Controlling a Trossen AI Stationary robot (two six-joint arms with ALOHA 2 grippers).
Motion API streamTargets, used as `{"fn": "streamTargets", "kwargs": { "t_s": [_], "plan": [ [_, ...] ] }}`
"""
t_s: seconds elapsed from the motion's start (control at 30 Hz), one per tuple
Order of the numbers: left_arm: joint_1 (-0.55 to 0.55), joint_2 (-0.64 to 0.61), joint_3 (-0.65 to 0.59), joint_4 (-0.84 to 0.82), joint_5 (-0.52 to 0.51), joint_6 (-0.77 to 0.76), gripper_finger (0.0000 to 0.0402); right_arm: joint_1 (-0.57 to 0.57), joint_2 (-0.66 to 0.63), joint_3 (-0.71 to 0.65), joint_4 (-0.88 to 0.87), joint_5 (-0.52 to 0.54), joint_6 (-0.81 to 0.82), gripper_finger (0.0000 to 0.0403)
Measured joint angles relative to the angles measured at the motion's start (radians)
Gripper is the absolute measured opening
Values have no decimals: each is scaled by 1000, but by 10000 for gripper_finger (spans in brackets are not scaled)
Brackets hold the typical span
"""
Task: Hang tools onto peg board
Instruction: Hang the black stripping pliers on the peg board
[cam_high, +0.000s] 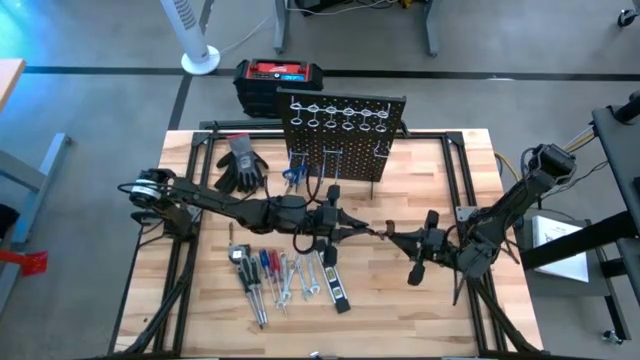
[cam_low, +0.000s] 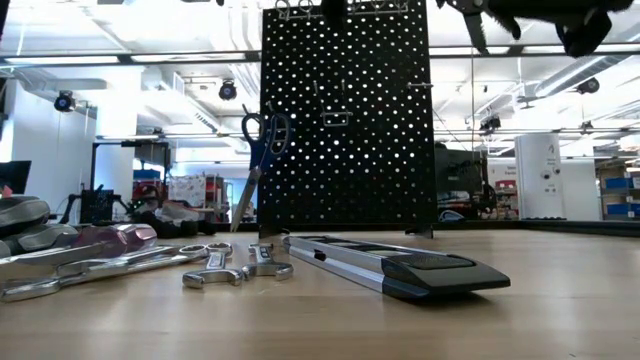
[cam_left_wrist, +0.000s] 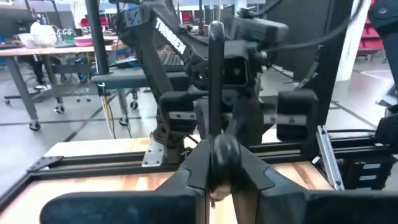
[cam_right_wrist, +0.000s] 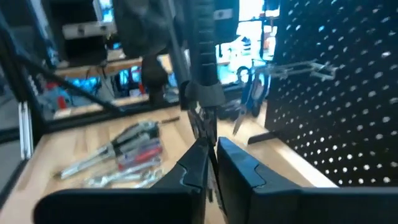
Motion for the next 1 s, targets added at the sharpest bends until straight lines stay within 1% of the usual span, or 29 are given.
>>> {"fn": "streamTargets", "kwargs": {
  "t_s": [0.13, 0.23, 0.33, 0.4, 0.57, 0.73, 0.83, 0.93, 1.0],
  "plan": [
    [-1, -9, 29, -75, -3, 33, 21, 9, -58, 3, -9, 1, -25, 66],
    [-1, -32, 50, -141, -27, 68, 21, 15, -113, 3, -52, 8, -31, 88],
    [2, -53, 67, -188, -35, 94, 21, 17, -166, 3, -92, 31, -33, 105],
    [7, -68, 81, -231, -52, 110, 21, 17, -208, 3, -95, 32, -74, 112],
    [42, -83, 125, -324, -54, 117, 21, 11, -300, 32, -95, 26, -226, 115],
    [87, -83, 159, -390, -49, 117, 21, -11, -333, 103, -104, 19, -384, 108],
    [117, -84, 172, -396, -4, 116, 21, -29, -340, 140, -143, 14, -436, 111],
    [145, -84, 187, -401, 51, 115, 21, -74, -345, 170, -213, -34, -453, 121],
    [165, -84, 195, -399, 70, 115, 21, -122, -353, 195, -264, -99, -455, 126]
  ]
}}
